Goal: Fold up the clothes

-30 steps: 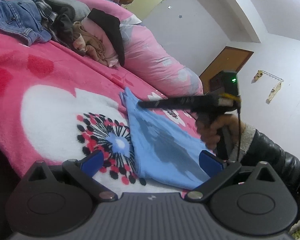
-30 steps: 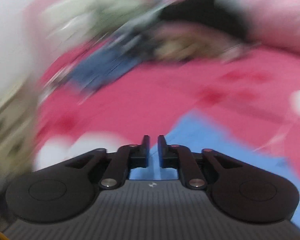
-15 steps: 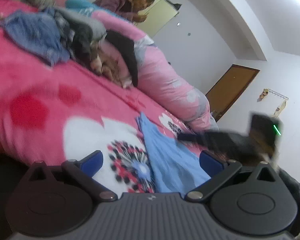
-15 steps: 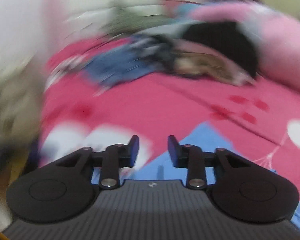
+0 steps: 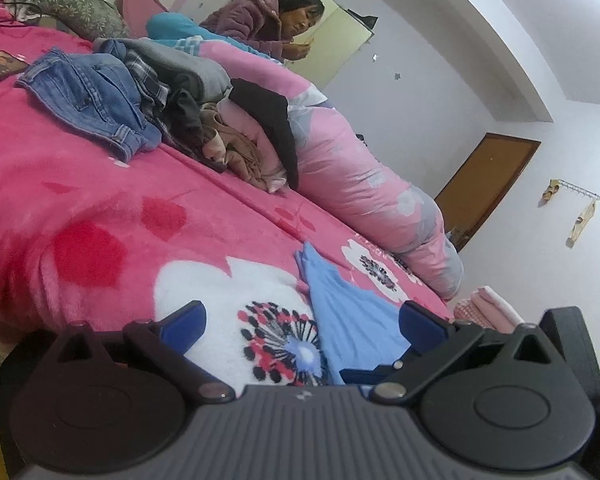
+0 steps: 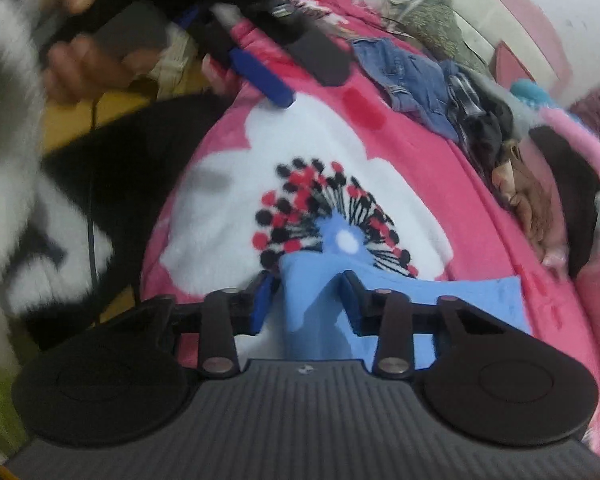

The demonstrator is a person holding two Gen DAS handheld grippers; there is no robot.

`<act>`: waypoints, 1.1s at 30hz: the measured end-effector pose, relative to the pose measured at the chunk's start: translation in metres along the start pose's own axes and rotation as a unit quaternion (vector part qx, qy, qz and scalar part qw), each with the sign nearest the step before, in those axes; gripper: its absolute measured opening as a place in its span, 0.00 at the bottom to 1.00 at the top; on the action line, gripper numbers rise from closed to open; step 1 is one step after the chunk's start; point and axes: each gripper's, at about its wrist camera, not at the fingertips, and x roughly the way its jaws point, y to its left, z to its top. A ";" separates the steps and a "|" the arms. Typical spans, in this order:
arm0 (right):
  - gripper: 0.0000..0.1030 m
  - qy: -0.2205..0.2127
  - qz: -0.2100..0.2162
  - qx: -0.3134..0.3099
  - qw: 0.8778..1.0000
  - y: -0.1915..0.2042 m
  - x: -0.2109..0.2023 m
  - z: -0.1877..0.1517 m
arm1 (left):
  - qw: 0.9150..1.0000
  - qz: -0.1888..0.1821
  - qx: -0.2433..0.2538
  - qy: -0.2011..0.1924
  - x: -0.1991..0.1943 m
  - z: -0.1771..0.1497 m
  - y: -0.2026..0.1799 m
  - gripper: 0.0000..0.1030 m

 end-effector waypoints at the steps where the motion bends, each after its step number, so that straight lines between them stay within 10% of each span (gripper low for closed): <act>1: 0.11 -0.006 0.001 0.028 1.000 -0.007 -0.002 -0.002 | 1.000 -0.001 -0.001 0.000 0.001 0.001 -0.001 1.00; 7: 0.03 -0.073 -0.016 0.211 0.975 -0.056 -0.020 -0.030 | 1.000 -0.004 -0.011 0.006 0.015 0.009 -0.012 1.00; 14: 0.03 -0.218 -0.049 0.414 0.882 -0.121 -0.089 -0.073 | 0.990 -0.054 -0.126 0.035 0.060 0.029 -0.009 0.99; 21: 0.03 -0.245 -0.059 0.426 0.869 -0.121 -0.098 -0.082 | 0.943 -0.136 -0.265 0.148 0.149 0.043 0.000 0.96; 33: 0.03 -0.263 -0.047 0.429 0.863 -0.112 -0.106 -0.084 | 0.953 -0.019 -0.174 0.247 0.287 0.059 -0.007 0.64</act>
